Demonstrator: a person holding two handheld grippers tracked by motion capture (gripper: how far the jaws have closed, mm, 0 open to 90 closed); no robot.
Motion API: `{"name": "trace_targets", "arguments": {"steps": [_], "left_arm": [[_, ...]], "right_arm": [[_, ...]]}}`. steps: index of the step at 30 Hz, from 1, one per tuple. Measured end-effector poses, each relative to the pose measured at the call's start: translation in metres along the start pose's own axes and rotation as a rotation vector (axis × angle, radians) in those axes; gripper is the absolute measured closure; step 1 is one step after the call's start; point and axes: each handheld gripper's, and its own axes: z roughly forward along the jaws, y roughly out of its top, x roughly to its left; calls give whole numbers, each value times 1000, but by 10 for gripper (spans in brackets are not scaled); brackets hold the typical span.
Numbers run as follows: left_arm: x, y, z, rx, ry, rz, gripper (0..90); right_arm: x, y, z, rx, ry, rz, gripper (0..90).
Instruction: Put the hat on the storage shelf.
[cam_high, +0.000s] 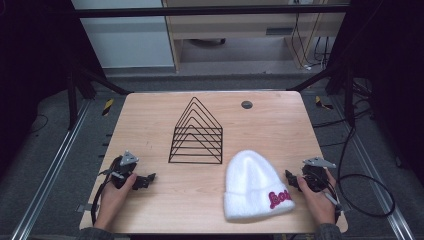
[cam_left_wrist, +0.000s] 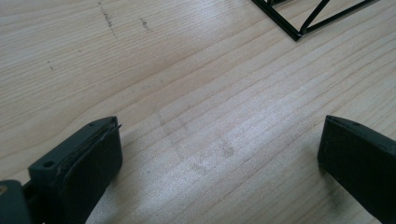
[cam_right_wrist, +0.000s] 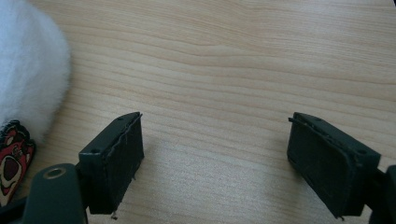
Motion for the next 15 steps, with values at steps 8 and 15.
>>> {"name": "trace_targets", "arguments": {"steps": [8, 15], "left_arm": [[0, 0, 0, 0, 2, -2, 0], [-1, -1, -1, -1, 3, -4, 0]], "right_arm": [[0, 0, 0, 0, 1, -1, 187], [1, 0, 0, -2, -4, 3, 185]]}}
